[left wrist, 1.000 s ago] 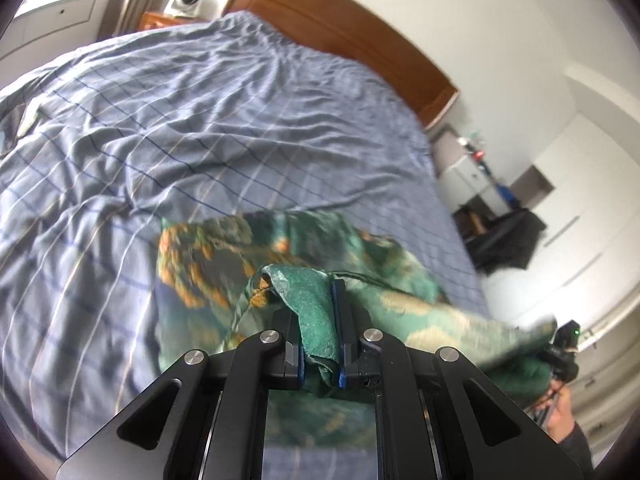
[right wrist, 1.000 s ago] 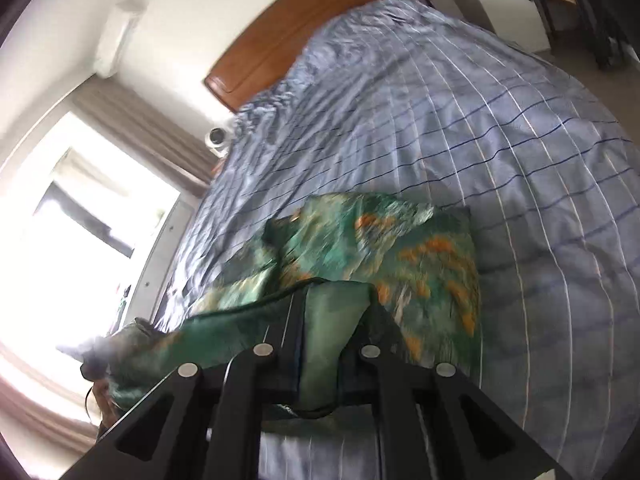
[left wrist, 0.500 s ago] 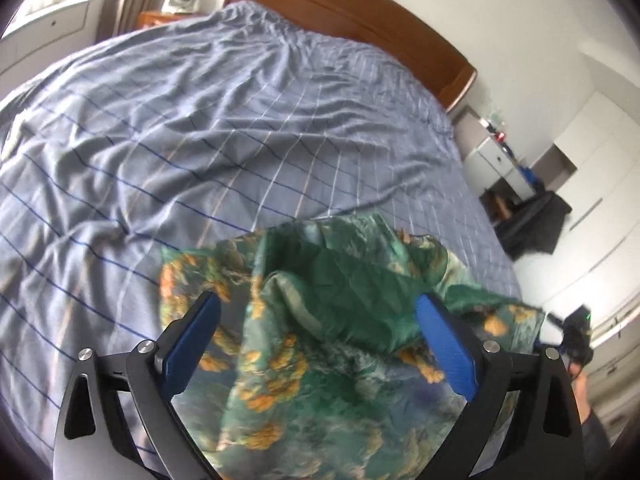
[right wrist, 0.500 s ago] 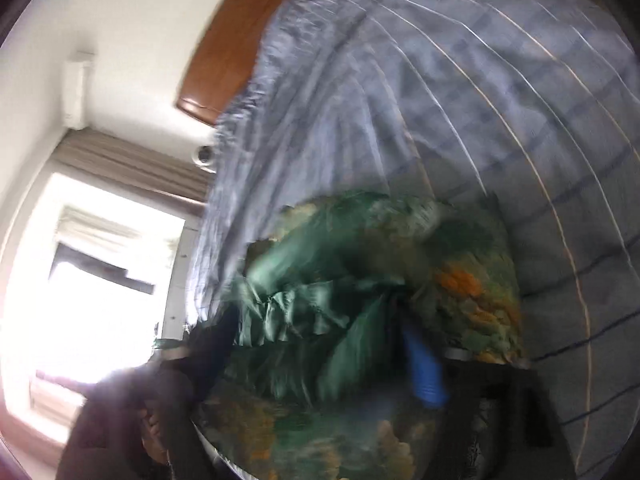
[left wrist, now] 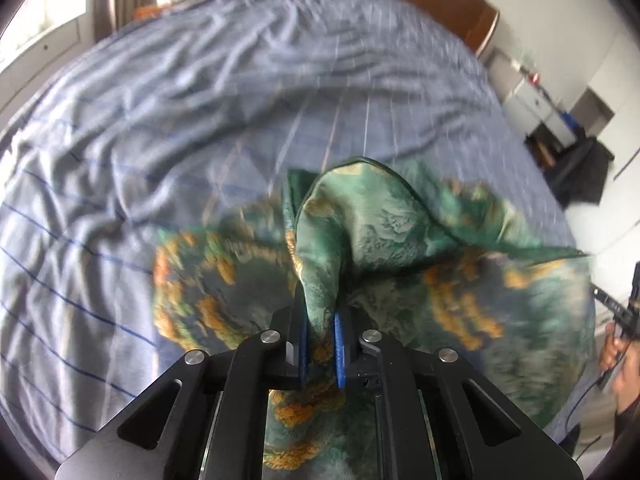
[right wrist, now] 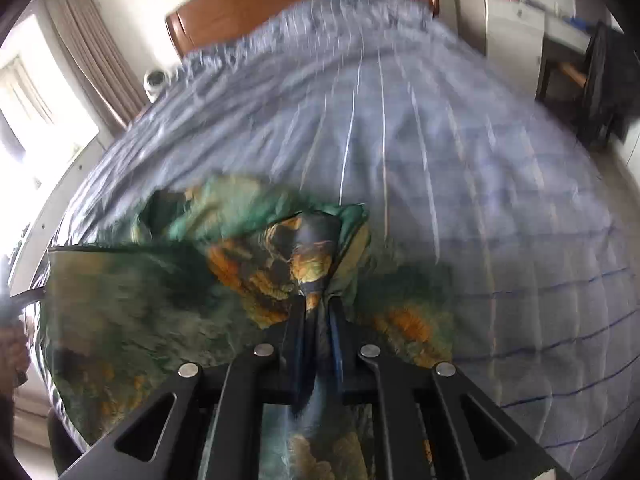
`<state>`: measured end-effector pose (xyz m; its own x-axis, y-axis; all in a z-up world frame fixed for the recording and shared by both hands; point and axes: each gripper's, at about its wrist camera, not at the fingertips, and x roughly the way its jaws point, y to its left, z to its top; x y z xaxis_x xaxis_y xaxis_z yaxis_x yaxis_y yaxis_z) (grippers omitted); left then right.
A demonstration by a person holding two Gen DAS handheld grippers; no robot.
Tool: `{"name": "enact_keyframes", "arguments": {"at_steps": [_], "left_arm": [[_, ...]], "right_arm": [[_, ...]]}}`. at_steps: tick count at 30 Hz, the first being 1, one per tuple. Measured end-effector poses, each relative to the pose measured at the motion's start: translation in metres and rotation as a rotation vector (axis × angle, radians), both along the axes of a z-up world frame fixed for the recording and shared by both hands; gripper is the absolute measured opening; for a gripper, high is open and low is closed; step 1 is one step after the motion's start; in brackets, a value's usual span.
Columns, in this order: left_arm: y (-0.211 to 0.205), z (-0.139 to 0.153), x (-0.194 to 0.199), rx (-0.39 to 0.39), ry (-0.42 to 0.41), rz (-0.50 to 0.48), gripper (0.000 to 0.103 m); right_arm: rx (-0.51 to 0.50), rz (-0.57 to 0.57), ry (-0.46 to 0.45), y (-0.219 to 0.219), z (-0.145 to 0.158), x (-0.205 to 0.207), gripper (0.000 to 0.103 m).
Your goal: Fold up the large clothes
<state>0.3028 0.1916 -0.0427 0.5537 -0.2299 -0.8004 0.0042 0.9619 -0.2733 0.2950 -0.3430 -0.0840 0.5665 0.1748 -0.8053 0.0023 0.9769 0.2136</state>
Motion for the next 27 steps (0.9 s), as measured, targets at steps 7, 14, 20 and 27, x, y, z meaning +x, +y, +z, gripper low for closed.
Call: {"name": "enact_keyframes", "arguments": {"at_steps": [7,14,20,27], "left_arm": [[-0.019,0.036,0.018,0.177,-0.266,0.092,0.008],[-0.014,-0.072,0.05,0.257,-0.141,0.147,0.009],[-0.007,-0.085,0.044,0.196,-0.165,0.151,0.012],[-0.004,-0.096,0.043,0.143,-0.187,0.148,0.014]], "right_arm": [[-0.152,-0.063,-0.221,0.009,0.059,0.014,0.011],[-0.324,-0.108,-0.077,0.023,-0.027,0.058,0.011],[-0.334,-0.107,-0.079,0.028,-0.07,0.053,0.011],[-0.251,-0.127,-0.096,0.021,-0.08,0.055,0.012]]}}
